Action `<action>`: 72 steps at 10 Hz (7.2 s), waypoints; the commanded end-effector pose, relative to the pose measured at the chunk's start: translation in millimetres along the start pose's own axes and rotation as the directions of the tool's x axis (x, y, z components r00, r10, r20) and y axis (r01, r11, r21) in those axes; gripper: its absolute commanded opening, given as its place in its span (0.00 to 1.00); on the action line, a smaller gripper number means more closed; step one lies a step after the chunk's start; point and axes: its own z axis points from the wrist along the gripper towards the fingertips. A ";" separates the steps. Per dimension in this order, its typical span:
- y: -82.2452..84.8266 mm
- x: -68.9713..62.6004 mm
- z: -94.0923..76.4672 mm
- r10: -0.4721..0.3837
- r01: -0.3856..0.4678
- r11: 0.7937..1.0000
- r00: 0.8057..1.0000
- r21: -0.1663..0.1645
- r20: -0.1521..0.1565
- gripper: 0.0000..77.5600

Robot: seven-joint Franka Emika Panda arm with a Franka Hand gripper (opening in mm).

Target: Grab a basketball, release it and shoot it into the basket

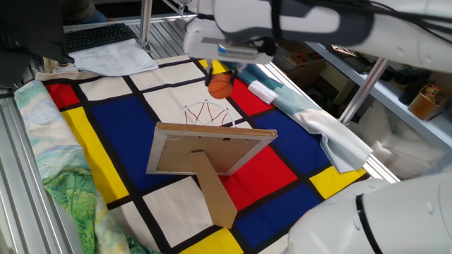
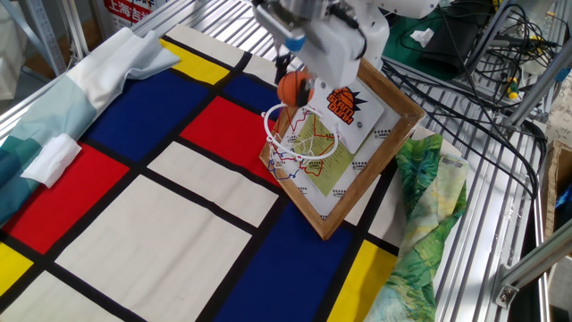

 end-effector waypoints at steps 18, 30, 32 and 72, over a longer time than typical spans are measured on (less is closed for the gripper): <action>15.5 15.9 41.8 0.042 -0.041 0.999 0.997 -0.010 0.060 1.00; 30.5 -1.6 20.6 0.149 -0.148 0.988 0.989 0.043 -0.022 1.00; 30.8 -1.1 20.2 0.156 -0.155 0.987 0.988 0.044 -0.020 1.00; 38.5 12.4 10.4 -0.114 0.115 0.991 0.993 0.073 -0.018 1.00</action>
